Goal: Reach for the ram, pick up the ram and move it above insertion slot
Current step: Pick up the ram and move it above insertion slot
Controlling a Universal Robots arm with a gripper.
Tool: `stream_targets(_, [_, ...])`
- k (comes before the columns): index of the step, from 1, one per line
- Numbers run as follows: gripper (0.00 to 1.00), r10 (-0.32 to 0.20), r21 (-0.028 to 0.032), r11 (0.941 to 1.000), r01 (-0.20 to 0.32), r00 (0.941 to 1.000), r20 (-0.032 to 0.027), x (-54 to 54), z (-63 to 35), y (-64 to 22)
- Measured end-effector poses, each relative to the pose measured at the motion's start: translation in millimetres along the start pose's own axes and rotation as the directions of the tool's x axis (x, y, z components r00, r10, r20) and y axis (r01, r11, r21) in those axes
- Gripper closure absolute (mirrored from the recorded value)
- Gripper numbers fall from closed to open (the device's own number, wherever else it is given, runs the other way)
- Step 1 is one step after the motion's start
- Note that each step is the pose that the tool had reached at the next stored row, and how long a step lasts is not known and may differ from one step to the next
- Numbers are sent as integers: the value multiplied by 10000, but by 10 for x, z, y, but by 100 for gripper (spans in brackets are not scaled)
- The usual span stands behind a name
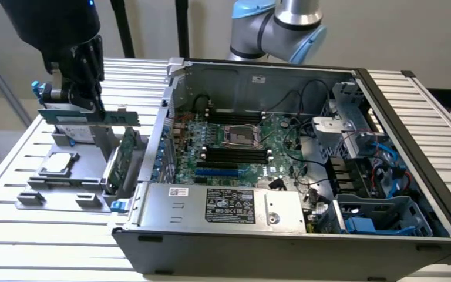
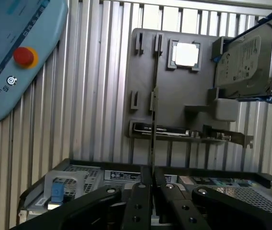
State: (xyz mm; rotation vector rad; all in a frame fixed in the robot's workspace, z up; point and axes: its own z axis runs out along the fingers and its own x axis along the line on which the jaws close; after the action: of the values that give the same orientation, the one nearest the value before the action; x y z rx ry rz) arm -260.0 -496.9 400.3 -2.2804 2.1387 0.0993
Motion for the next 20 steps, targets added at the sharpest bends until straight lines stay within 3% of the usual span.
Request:
stream_targets(11, [86,-10,9,10000,10,9997,241,30,-40,-498])
stream_targets(20, [86,-12,6,10000,12,9996,280,51,-54,-906])
